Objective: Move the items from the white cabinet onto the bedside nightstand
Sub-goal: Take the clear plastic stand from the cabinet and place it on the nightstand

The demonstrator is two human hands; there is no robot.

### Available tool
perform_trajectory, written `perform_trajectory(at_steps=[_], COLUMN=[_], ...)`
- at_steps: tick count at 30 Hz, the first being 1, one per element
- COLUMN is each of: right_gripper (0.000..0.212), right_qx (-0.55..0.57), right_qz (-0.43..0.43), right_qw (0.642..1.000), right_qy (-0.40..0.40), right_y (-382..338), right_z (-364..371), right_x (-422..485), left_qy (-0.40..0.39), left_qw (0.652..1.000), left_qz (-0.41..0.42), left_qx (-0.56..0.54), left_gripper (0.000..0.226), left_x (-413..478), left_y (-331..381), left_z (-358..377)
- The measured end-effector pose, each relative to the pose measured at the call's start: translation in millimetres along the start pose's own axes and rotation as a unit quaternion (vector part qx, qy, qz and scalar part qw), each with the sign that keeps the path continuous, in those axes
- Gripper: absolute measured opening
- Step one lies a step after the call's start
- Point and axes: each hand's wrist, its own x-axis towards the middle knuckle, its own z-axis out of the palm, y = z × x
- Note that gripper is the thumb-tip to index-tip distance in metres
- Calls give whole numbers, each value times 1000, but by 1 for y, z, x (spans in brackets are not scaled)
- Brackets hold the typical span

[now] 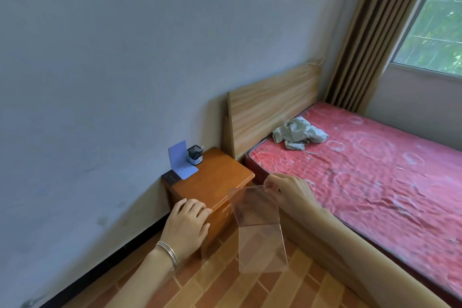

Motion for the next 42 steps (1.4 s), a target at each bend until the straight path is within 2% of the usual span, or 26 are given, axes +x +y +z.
perform_trajectory(at_steps=[5,10,13,19,27,33,37,42], right_gripper=[6,3,3,3,10,18,24,28], right_qx=[18,35,38,46,65,70,107,131], right_qz=[-8,-39,-64,-122,-186,-186,-187,-228], right_qw=[999,997,994,980,961,961,966,959], right_qy=[-45,-58,-86,-153,-193,-190,-140,-109], right_y=[33,54,59,72,80,90,99,107], right_z=[25,70,104,197,329,438,499,553], right_x=[101,197,248,347,460,516,544,563], left_qy=[-12,-25,-28,-35,-110,-146,-170,-194], left_qw=[999,996,993,982,950,927,913,903], left_qz=[-40,-83,-112,-182,-289,-345,-370,-385], left_qx=[-11,7,12,28,34,8,0,-1], left_gripper=[36,37,26,29,39,41,49,53], left_x=[59,99,113,151,199,218,222,230], left_y=[-44,-90,-112,-161,-226,-266,-299,-322], left_z=[29,59,78,126,222,306,366,421])
